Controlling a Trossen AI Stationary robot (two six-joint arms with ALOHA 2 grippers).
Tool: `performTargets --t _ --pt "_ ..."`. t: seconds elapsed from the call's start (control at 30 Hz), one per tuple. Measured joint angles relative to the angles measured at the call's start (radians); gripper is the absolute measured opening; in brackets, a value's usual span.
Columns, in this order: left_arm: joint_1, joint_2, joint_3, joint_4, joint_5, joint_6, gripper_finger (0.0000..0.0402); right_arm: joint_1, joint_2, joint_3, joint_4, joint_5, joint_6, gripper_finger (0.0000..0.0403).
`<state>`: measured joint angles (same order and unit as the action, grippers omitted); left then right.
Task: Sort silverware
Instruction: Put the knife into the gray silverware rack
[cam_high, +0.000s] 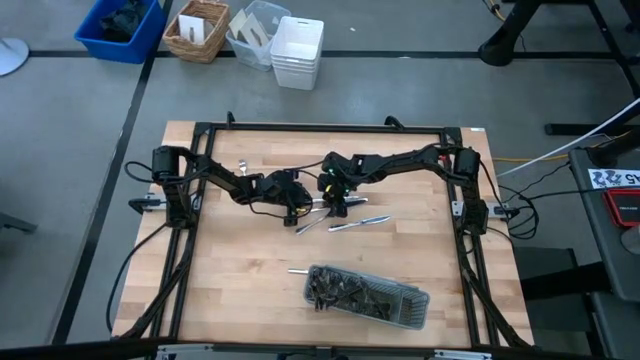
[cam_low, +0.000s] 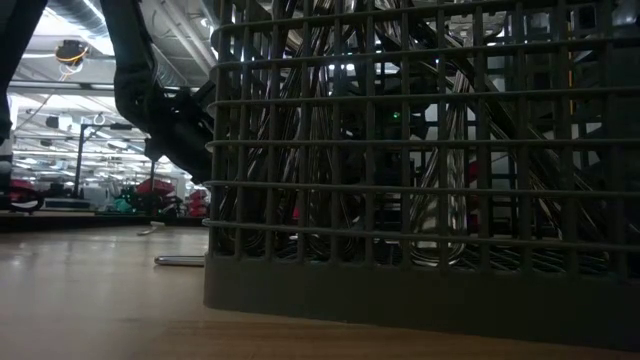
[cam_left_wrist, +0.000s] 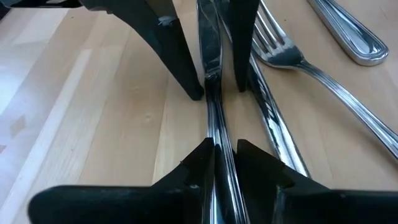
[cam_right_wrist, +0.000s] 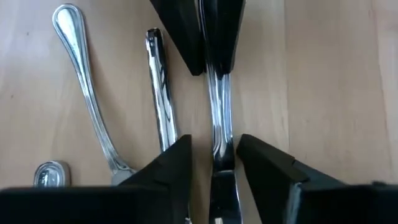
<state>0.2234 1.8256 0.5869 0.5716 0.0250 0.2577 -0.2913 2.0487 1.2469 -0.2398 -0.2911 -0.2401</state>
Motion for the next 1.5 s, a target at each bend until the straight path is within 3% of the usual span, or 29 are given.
performTargets --t 0.23,0.7,1.5 --pt "0.0 0.007 -0.005 0.108 -0.003 -0.038 0.006 0.0 -0.001 0.004 -0.016 0.108 -0.002 0.0145" --pt "0.0 0.005 -0.003 0.17 -0.003 -0.042 0.0061 -0.002 -0.003 0.004 -0.067 0.144 -0.001 0.0042" --pt "-0.001 0.002 -0.003 0.062 -0.003 0.048 0.0061 -0.006 0.001 0.034 -0.061 0.042 0.056 0.0043"
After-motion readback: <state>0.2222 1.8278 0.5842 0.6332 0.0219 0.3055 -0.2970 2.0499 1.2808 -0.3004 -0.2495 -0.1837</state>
